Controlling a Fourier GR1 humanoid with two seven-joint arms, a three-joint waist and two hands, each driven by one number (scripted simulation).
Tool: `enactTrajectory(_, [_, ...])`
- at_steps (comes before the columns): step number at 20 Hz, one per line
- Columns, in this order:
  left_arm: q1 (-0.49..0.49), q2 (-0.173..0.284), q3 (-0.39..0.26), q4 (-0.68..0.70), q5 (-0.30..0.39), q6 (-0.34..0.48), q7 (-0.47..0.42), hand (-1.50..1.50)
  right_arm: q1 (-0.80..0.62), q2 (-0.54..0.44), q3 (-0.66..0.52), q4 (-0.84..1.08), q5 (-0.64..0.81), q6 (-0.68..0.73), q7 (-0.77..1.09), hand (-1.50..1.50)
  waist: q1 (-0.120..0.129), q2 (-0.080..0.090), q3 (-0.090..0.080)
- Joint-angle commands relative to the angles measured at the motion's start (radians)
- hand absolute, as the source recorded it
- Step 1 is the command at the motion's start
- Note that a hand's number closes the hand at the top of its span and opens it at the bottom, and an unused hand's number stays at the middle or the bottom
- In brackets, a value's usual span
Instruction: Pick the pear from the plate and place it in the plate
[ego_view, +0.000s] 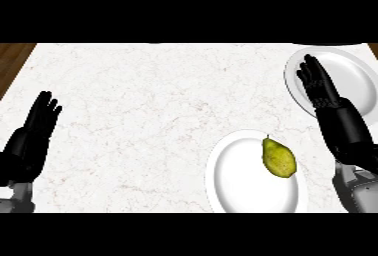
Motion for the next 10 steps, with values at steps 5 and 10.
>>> enactTrajectory(5, [-0.014,-0.025,-0.081,0.063,-0.086,-0.023,-0.029,0.00,-0.093,0.226,0.082,0.176,-0.221,0.011,0.325,1.50,-0.002,-0.009,-0.021])
enactTrajectory(10, [-0.004,-0.048,-0.100,0.120,-0.075,-0.070,-0.044,0.00,-0.066,0.236,0.090,0.214,0.091,-0.280,0.285,-1.50,-0.030,-0.019,-0.022])
